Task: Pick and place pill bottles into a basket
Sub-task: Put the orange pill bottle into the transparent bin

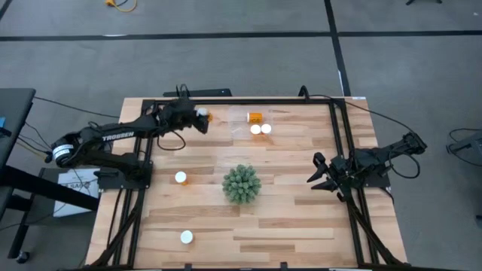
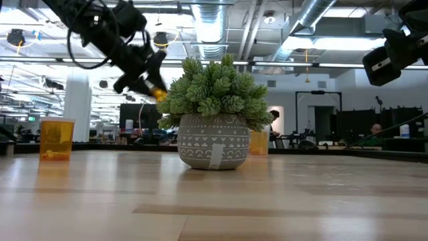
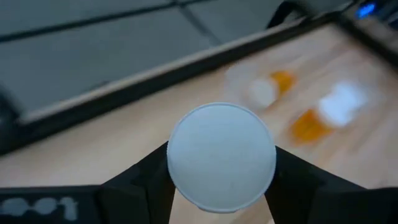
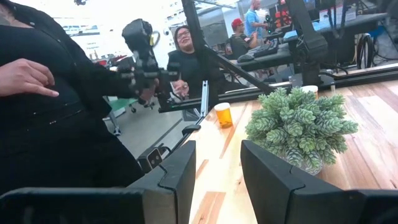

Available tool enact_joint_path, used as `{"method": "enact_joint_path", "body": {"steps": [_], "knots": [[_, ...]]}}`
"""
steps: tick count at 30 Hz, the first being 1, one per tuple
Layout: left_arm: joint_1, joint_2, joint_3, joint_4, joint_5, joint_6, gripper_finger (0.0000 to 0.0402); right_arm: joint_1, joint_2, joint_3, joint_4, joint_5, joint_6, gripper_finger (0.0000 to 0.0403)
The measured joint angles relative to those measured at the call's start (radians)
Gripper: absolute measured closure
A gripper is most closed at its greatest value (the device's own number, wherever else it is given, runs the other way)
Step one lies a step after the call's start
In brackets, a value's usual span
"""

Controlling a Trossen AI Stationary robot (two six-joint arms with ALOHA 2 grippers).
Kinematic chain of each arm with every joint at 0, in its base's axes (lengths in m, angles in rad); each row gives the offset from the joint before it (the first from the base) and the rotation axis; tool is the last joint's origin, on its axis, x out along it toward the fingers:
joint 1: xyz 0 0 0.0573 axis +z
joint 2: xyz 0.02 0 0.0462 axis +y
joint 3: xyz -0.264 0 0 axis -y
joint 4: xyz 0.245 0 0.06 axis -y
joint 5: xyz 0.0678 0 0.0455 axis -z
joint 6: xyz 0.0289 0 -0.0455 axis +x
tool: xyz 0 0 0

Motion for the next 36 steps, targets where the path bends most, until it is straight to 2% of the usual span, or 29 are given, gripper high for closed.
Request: {"method": "enact_joint_path", "body": {"steps": [6,12,20,24,36], "knots": [[-0.001,0.031,0.099,0.060,0.053,0.041,0.0219,0.000,0.000,0.000,0.000,0.000,0.000,0.0283],[-0.025,0.198,0.256,-0.012,0.108,0.109,0.0220,0.000,0.000,0.000,0.000,0.000,0.000,0.0283],[-0.044,0.396,0.441,-0.091,0.111,0.197,0.0217,0.000,0.000,0.000,0.000,0.000,0.000,0.0283],[-0.036,0.450,0.497,-0.097,0.138,0.207,0.0219,0.000,0.000,0.000,0.000,0.000,0.000,0.0283],[-0.017,0.599,0.593,-0.179,0.116,0.238,0.0218,0.000,0.000,0.000,0.000,0.000,0.000,0.0283]]}}
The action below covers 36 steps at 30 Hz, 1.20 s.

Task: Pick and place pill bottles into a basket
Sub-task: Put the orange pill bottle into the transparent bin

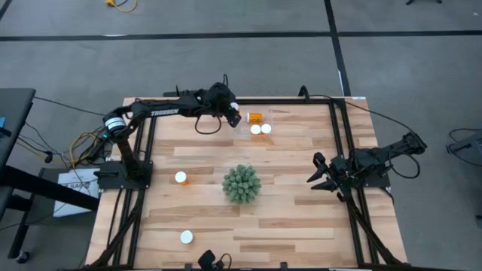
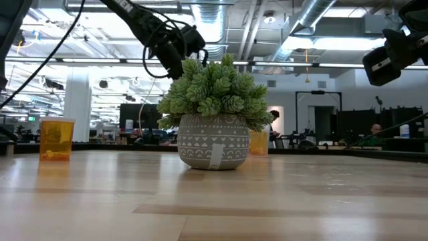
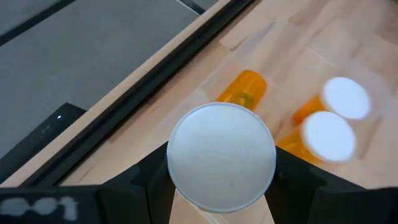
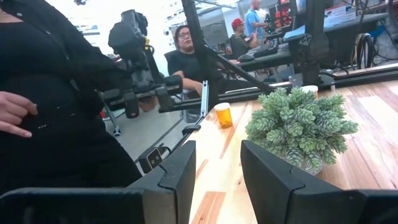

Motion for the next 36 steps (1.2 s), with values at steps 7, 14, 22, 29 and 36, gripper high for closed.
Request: {"method": "enact_joint_path", "body": {"steps": [7,14,22,29,36], "knots": [[0.025,0.029,0.008,-0.019,-0.018,0.000,0.0219,0.000,0.000,0.000,0.000,0.000,0.000,0.0283],[0.034,0.029,0.008,-0.010,-0.023,0.000,0.0218,0.000,0.000,0.000,0.000,0.000,0.000,0.0283],[0.013,0.081,0.008,0.021,0.003,-0.012,0.0217,0.000,0.000,0.000,0.000,0.000,0.000,0.0283],[0.006,0.141,0.042,0.000,-0.011,-0.012,0.0216,0.000,0.000,0.000,0.000,-0.003,0.000,0.0283],[0.009,0.144,0.049,0.003,-0.063,0.006,0.0217,0.000,0.000,0.000,0.000,-0.003,0.000,0.0283]]}}
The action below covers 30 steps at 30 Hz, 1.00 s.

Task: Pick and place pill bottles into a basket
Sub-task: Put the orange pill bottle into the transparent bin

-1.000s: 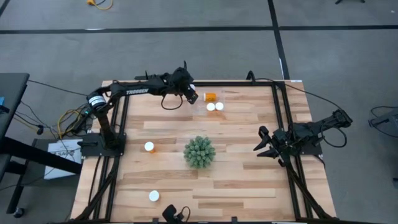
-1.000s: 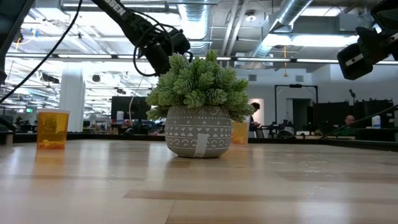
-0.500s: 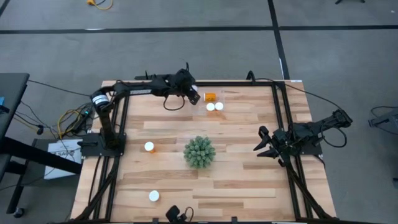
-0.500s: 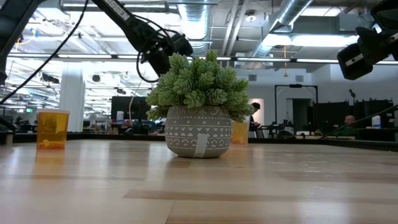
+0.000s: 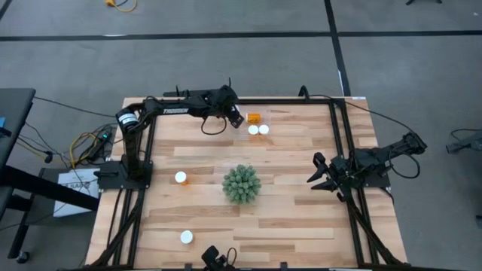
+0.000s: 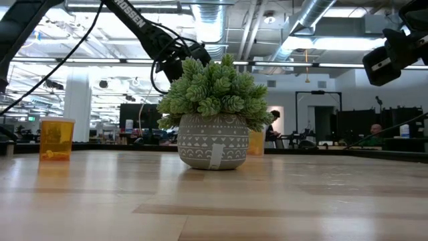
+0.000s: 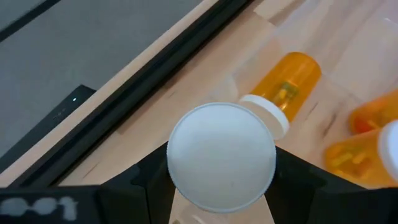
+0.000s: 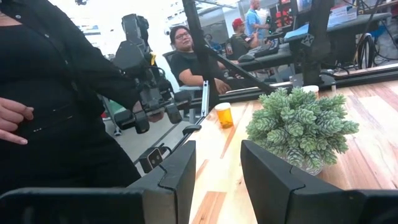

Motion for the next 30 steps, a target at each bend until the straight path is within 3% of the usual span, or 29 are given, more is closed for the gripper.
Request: {"method": "enact_joint_path", "body": {"steps": [11,22,30], "knots": [[-0.002,0.000,0.000,-0.003,-0.016,0.014,0.0214,0.000,0.000,0.000,0.000,0.000,0.000,0.0283],[-0.008,0.000,0.000,0.003,-0.045,0.020,0.0162,0.000,0.000,0.000,0.000,0.000,0.000,0.0283],[-0.017,-0.004,0.000,0.004,-0.046,0.016,0.0155,0.000,0.000,0.000,0.000,0.000,0.000,0.0283]]}}
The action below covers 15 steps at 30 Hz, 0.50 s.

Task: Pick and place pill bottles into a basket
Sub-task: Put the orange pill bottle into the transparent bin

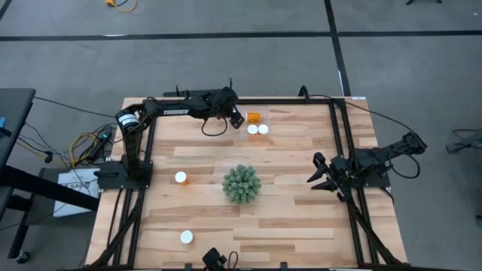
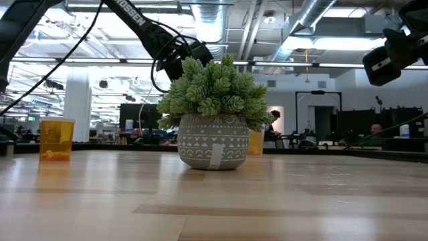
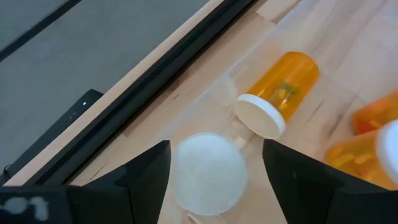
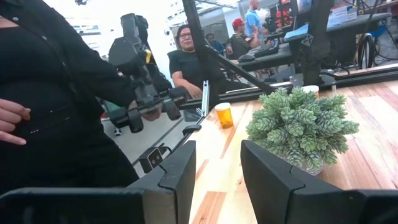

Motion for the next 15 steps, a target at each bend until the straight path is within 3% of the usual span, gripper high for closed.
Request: {"method": "enact_joint_path", "body": {"steps": [8,15], "knots": [[-0.056,-0.114,0.000,-0.005,0.008,-0.006,0.0155,0.000,0.000,0.000,0.000,0.000,0.000,0.0283],[-0.116,-0.240,0.001,-0.103,-0.027,-0.005,0.0154,0.000,0.000,0.000,0.000,0.000,0.000,0.0283]]}}
